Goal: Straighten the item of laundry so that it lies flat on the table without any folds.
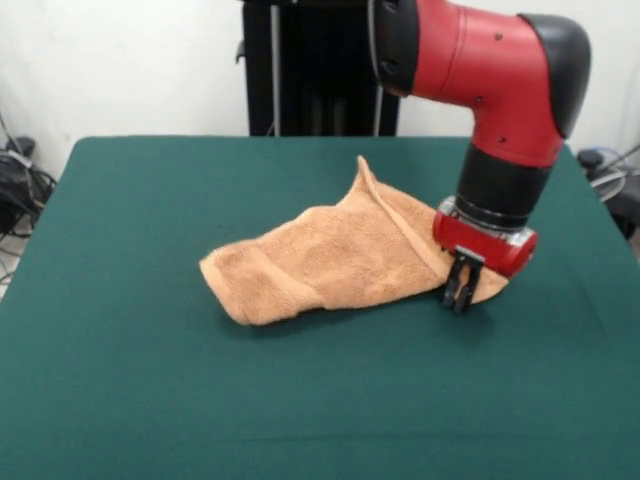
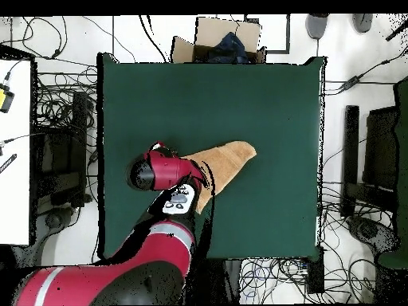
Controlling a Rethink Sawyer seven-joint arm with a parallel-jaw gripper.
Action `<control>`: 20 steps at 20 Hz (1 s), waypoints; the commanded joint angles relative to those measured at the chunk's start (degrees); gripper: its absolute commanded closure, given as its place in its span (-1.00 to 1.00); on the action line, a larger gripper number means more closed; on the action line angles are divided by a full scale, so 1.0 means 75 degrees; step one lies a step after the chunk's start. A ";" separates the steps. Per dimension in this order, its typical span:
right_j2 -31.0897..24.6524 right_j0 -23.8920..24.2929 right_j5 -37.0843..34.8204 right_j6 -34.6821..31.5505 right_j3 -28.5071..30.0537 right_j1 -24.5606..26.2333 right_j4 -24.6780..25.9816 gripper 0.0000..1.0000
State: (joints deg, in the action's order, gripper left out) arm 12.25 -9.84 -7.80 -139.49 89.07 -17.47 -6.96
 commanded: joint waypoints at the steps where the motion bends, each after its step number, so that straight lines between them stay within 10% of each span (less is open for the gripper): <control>1: -0.0896 -0.0287 -0.1183 -0.0942 0.0565 -0.0467 -0.0364 1.00; 20: -0.0698 -0.0574 -0.3166 -0.0909 0.1282 -0.2822 -0.0531 1.00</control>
State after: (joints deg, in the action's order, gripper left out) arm 10.96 -14.79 -25.57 -139.49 93.36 -33.27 -8.07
